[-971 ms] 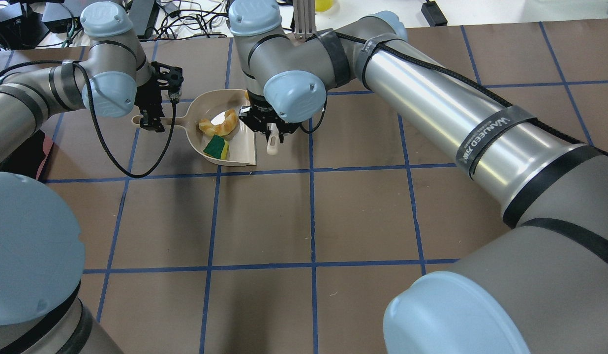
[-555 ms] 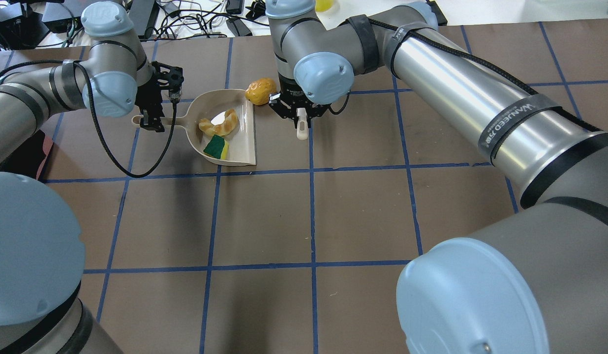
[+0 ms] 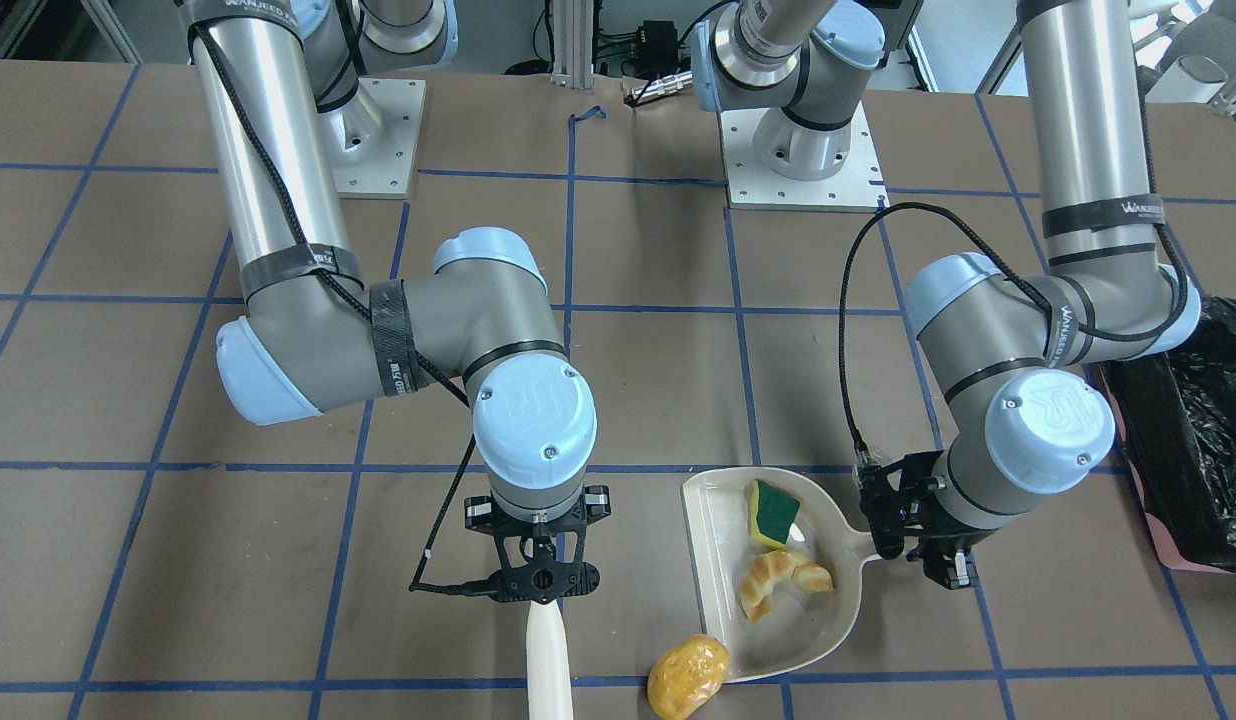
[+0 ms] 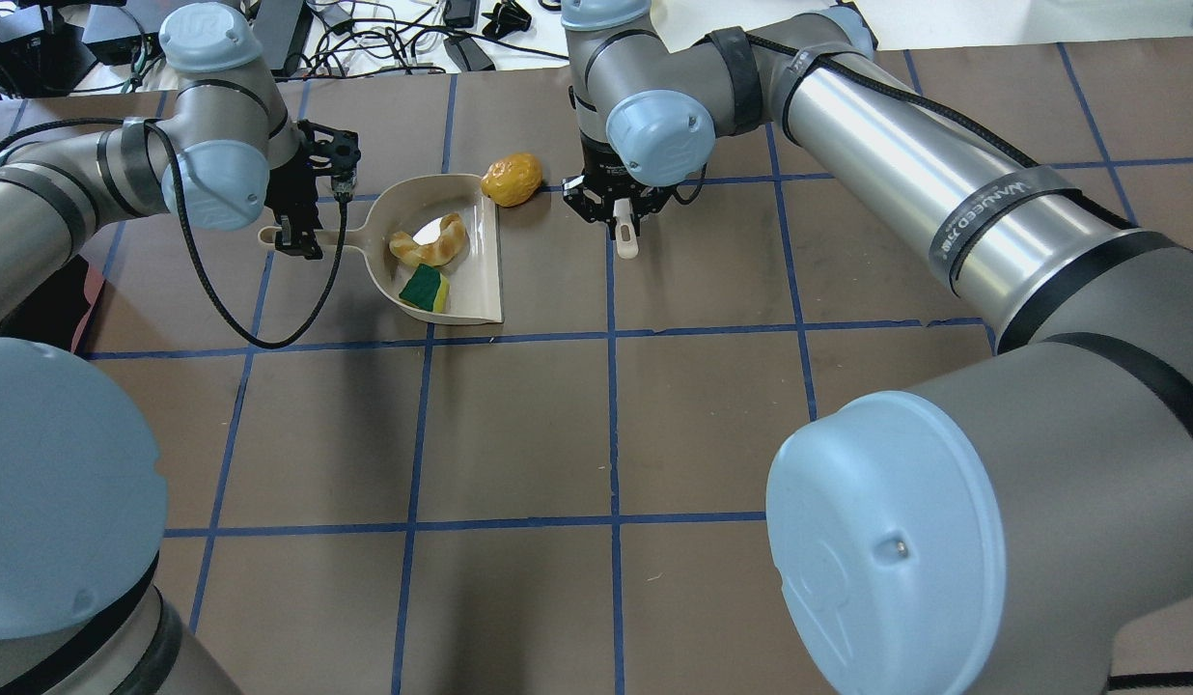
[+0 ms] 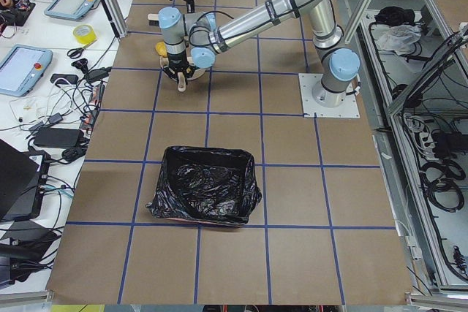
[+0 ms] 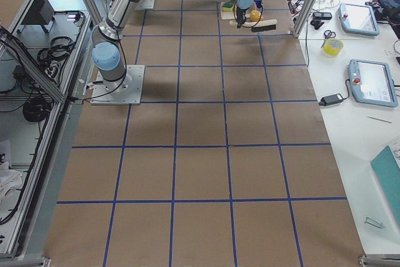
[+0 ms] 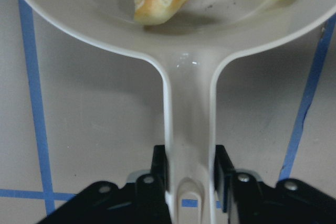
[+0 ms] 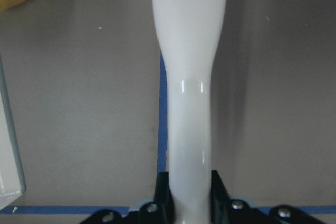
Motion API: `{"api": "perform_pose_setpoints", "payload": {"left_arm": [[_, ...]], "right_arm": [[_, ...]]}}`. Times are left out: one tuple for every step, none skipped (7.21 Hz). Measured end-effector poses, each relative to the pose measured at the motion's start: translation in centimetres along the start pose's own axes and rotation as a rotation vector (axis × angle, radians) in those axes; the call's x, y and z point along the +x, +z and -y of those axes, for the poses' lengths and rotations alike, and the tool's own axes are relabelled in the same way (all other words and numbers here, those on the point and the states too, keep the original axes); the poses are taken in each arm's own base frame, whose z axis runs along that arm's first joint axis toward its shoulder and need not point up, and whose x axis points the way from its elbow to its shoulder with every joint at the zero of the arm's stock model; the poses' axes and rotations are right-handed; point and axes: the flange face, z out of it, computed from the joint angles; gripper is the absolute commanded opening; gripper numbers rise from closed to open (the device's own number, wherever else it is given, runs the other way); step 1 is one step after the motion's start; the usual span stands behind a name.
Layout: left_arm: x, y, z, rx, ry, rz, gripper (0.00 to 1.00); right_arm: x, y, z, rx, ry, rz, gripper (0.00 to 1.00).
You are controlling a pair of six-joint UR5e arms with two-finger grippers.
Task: Sweep and dump trash into bin
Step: 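Move the brush with the right gripper behind the yellow potato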
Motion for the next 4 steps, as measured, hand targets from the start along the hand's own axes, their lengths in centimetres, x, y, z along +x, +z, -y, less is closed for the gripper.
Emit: {"api": "perform_pose_setpoints", "payload": {"left_arm": [[0.0, 0.0, 0.0, 0.001, -0.001, 0.0, 0.04], [0.0, 0.0, 0.0, 0.001, -0.001, 0.0, 0.04], [0.0, 0.0, 0.0, 0.001, -0.001, 0.0, 0.04], [0.0, 0.0, 0.0, 0.001, -0.001, 0.001, 0.04]], "right_arm": [[-0.1, 0.4, 0.5, 0.0, -0.068, -0.003, 0.0], [-0.2, 0.6, 1.1, 0.003, -0.118, -0.002, 0.0], [-0.3, 0.8, 1.6, 0.007, -0.149, 0.0, 0.0], [-0.4, 0.9, 2.0, 0.011, -0.168, 0.002, 0.0]]}}
